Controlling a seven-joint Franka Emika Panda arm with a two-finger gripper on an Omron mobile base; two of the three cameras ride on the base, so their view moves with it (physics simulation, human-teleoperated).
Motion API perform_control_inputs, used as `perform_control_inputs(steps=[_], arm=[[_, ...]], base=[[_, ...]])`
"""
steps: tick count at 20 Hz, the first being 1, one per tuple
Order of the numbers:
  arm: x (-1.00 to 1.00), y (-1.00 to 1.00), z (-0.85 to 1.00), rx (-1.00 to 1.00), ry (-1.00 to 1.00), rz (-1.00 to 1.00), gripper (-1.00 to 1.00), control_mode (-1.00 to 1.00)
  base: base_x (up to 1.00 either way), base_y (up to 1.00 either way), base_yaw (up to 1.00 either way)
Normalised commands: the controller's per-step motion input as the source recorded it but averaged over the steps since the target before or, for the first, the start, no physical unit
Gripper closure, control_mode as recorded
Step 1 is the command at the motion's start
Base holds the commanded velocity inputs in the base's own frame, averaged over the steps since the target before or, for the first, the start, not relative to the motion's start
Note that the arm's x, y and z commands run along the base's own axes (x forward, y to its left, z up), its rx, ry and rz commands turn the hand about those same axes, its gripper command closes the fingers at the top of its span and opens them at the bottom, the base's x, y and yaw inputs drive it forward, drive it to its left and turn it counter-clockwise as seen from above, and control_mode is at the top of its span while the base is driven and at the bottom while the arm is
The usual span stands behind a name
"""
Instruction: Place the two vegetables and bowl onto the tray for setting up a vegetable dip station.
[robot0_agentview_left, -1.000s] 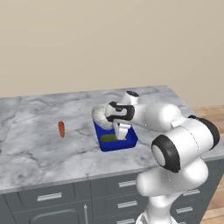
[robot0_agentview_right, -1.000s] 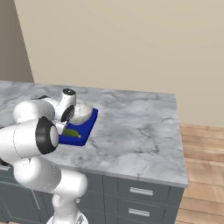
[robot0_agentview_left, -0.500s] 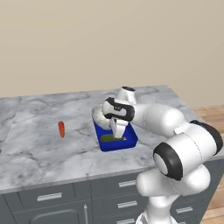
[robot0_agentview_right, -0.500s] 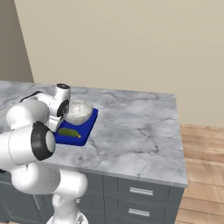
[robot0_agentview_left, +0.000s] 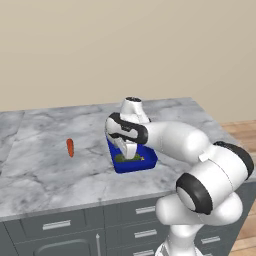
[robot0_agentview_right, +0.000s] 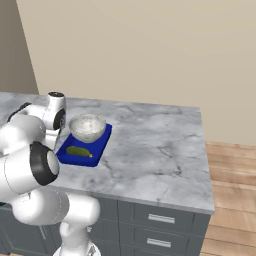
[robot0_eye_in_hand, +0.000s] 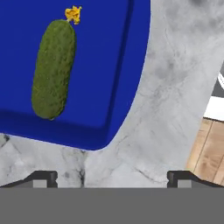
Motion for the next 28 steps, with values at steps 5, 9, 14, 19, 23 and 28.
perform_control_inputs(steps=[5,9,14,19,23,28], arm=[[-0.02,0.39,0.18,-0.03,0.01,0.39,-1.0,-1.0],[0.07,0.34,0.08,-0.02,0.0,0.49,-1.0,-1.0],[0.13,0.28,0.01,0.0,-0.02,0.51,-1.0,-1.0],[0.2,0.31,0.0,0.0,-0.1,0.41,-1.0,-1.0],[0.28,0.32,0.03,0.0,-0.12,0.23,-1.0,-1.0],[0.27,0.28,0.01,0.0,-0.1,0.14,-1.0,-1.0]], base=[[0.0,0.0,0.0],[0.0,0.0,0.0],[0.0,0.0,0.0],[0.0,0.0,0.0],[0.0,0.0,0.0],[0.0,0.0,0.0]])
